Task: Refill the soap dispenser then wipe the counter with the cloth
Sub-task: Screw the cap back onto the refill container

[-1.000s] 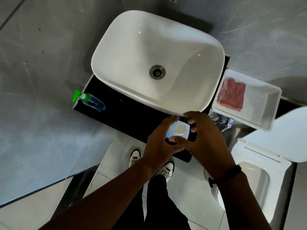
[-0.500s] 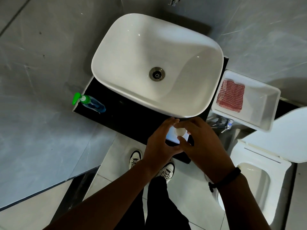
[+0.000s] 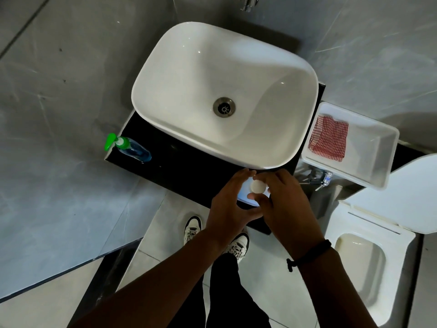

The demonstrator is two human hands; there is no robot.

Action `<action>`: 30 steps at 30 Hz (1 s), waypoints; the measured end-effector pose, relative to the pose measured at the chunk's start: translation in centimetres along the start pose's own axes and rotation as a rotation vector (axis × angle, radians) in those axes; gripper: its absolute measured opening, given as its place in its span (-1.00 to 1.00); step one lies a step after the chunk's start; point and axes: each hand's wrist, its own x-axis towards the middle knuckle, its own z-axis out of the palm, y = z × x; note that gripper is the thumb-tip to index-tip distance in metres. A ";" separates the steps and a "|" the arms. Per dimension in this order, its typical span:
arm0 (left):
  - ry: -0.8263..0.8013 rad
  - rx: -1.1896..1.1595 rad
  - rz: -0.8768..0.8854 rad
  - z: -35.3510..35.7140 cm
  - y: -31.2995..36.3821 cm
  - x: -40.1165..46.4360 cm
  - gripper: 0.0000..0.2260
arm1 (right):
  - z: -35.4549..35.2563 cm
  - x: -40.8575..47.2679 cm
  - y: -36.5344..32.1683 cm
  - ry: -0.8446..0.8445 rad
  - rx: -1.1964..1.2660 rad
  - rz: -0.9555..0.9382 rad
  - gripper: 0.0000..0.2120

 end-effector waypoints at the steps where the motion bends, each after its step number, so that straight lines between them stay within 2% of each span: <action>1: 0.019 -0.001 0.011 0.2 0.1 0.1 -0.29 | 0.4 -0.1 -0.2 0.035 -0.012 0.008 -0.67; 4: 0.067 0.010 0.068 0.5 0.1 0.1 -0.40 | 1.8 -0.8 -0.5 0.139 -0.018 0.065 -0.68; 8: 0.004 -0.074 0.039 0.1 0.2 -0.2 -0.37 | 3.9 -1.6 -0.1 0.292 0.095 0.122 -0.64; 9: -0.016 -0.053 0.040 -0.3 0.1 -0.3 -0.34 | 4.5 -1.8 0.1 0.344 0.158 0.147 -0.56; 13: -0.220 0.163 0.054 -3.3 -1.7 0.0 -0.04 | 8.4 -3.1 0.7 0.482 0.467 0.354 0.01; 15: -0.291 0.341 0.082 -5.5 -3.1 -0.1 0.03 | 10.9 -3.1 0.5 0.500 0.594 0.454 0.13; 19: -0.371 0.561 0.135 -8.5 -5.1 0.0 -0.01 | 14.7 -1.4 -0.2 0.651 0.699 0.509 0.05; 22: -0.382 0.614 0.209 -8.7 -5.6 0.7 -0.05 | 15.9 -0.3 0.0 0.782 0.695 0.523 -0.17; 26: -0.425 0.632 0.281 -6.9 -5.2 1.7 -0.11 | 15.7 -0.2 1.5 0.896 0.706 0.551 -0.37; 30: -0.499 0.665 0.371 -2.8 -3.9 2.7 -0.16 | 12.6 -1.5 4.7 0.986 0.673 0.544 -0.39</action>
